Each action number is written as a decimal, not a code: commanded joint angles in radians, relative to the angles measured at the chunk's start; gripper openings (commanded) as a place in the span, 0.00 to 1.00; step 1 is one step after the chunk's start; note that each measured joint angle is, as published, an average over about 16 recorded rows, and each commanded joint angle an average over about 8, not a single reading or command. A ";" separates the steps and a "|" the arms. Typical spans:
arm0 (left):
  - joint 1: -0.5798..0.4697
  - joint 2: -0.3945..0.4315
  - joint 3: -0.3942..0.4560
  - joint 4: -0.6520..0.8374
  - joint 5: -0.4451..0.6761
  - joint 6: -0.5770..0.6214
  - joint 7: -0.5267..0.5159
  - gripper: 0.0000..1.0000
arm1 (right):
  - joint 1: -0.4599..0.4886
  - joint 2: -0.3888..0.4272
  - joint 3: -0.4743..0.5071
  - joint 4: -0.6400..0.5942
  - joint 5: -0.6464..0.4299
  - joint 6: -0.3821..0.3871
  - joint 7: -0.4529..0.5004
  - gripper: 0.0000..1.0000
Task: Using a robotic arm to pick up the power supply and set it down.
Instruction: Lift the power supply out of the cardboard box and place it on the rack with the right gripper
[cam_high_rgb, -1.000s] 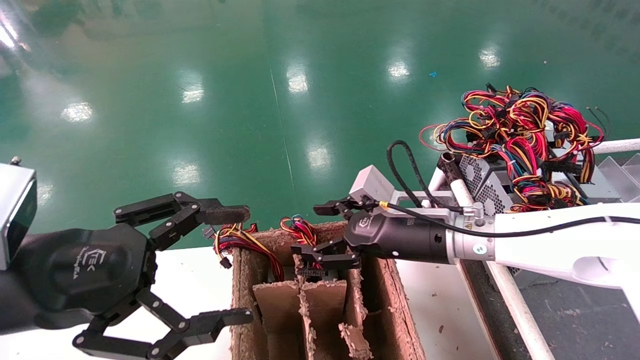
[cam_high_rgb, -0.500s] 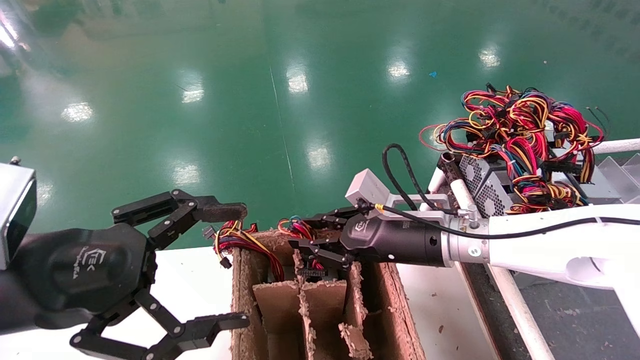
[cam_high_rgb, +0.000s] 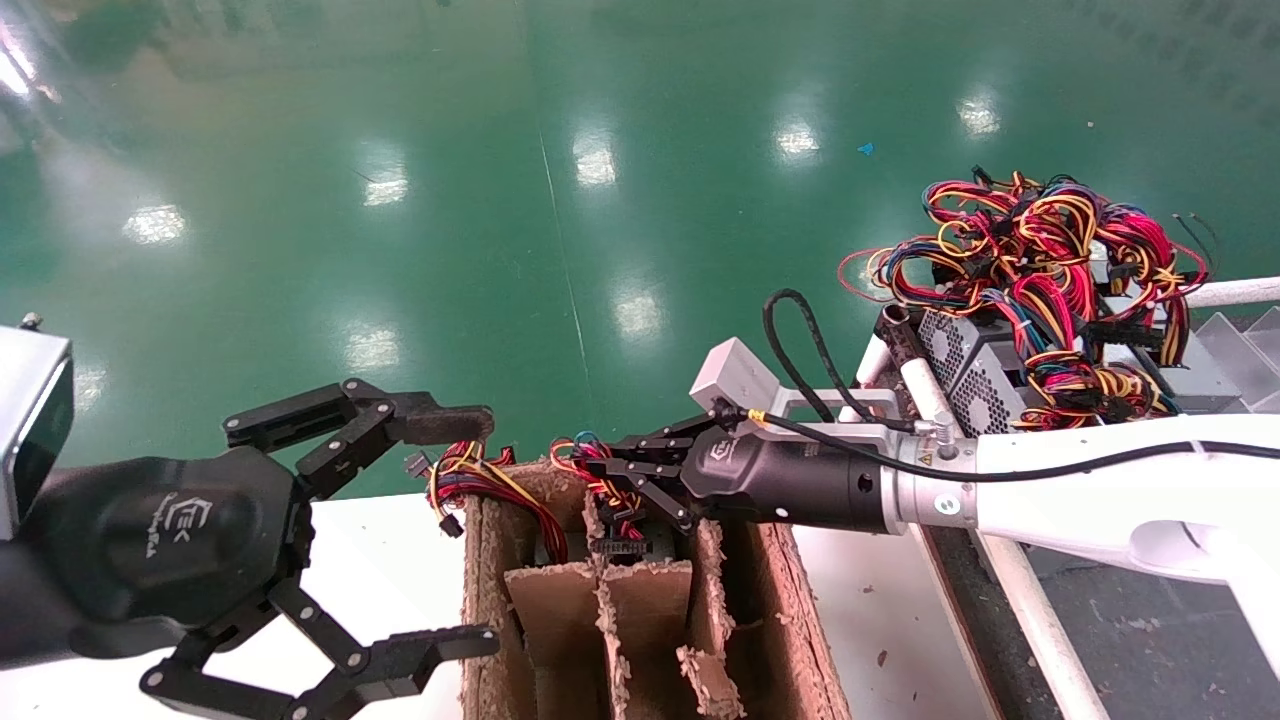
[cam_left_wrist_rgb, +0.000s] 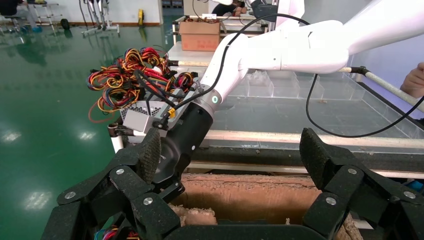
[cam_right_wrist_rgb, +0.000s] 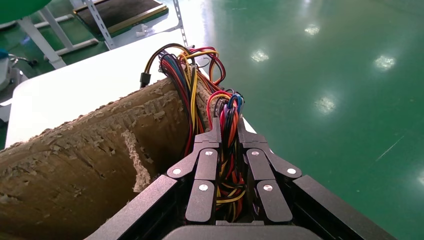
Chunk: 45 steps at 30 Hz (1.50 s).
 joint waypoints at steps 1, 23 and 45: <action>0.000 0.000 0.000 0.000 0.000 0.000 0.000 1.00 | -0.004 0.004 0.002 0.013 0.000 0.006 -0.002 0.00; 0.000 0.000 0.001 0.000 -0.001 0.000 0.001 1.00 | -0.051 0.377 0.314 0.452 0.302 0.086 0.112 0.00; 0.000 -0.001 0.002 0.000 -0.001 -0.001 0.001 1.00 | 0.206 0.729 0.474 0.030 0.234 0.025 -0.121 0.00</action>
